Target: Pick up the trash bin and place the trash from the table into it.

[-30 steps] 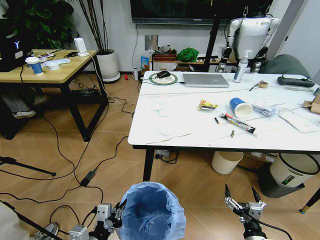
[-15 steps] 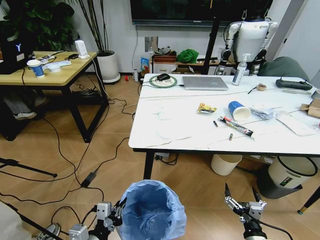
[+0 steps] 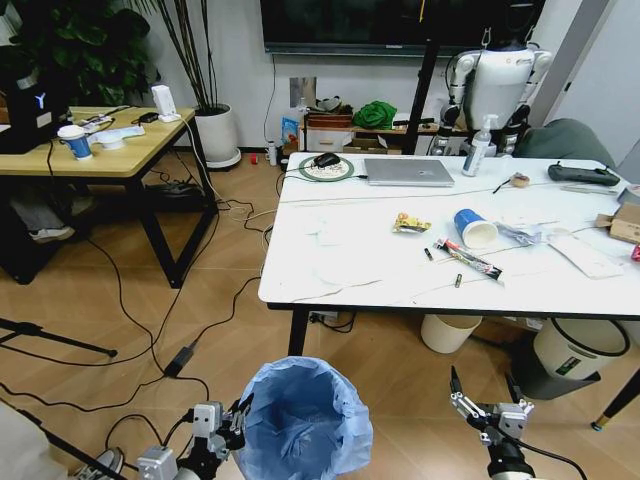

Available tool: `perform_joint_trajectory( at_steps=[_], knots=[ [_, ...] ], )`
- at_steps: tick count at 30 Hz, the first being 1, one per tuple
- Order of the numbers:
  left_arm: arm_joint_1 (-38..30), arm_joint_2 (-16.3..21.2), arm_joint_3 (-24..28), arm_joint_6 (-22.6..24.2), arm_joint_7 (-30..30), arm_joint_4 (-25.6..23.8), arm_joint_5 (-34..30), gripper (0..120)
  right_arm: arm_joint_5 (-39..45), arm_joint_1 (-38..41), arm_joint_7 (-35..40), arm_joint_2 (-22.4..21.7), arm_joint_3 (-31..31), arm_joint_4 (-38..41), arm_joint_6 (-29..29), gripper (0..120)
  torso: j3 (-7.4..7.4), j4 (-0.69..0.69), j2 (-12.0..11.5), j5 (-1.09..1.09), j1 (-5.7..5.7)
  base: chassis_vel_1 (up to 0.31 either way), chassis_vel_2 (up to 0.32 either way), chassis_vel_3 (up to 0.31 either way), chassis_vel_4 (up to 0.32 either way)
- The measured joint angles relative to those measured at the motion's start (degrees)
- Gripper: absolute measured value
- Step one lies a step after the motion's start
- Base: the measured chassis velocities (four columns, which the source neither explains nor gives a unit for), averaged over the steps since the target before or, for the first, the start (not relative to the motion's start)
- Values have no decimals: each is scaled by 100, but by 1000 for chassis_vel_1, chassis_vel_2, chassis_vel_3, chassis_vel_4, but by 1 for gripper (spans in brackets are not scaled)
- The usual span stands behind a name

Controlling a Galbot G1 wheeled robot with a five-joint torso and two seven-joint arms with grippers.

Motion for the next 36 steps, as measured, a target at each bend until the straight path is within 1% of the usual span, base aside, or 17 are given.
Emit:
perform_joint_trajectory(
  at_steps=[4,15,17,23,25,29,32,36],
  knots=[
    [16,-3,-1,0,-1,-17,12,0,2,-12,0,-7,-2,23,-1,100,47,0,82,0,35,0,0,0,0],
    [23,-18,-22,6,-9,-29,25,0,31,-52,4,-29,5,108,-1,100,228,0,423,0,192,0,0,0,0],
    [20,-19,-22,7,-9,-24,25,0,31,-54,4,-30,5,109,-1,100,237,0,437,0,198,0,0,0,0],
    [-17,-19,-42,10,-11,16,11,0,32,-97,5,-58,21,143,20,100,361,0,652,0,289,0,0,0,0],
    [-26,-17,-43,11,-14,27,7,0,32,-104,5,-58,16,160,21,100,375,0,676,0,300,0,0,0,0],
    [-16,-19,-37,14,-21,15,-14,0,27,-162,5,-47,-8,250,32,100,462,0,831,0,369,0,0,0,0],
    [-11,-19,-35,14,-26,0,-17,0,23,-171,5,-45,-10,261,37,100,488,0,879,0,390,0,0,0,0],
    [-23,-24,-25,15,-66,6,-17,0,6,-172,5,-42,-8,263,40,100,575,0,1037,0,462,0,0,0,0]
  ],
)
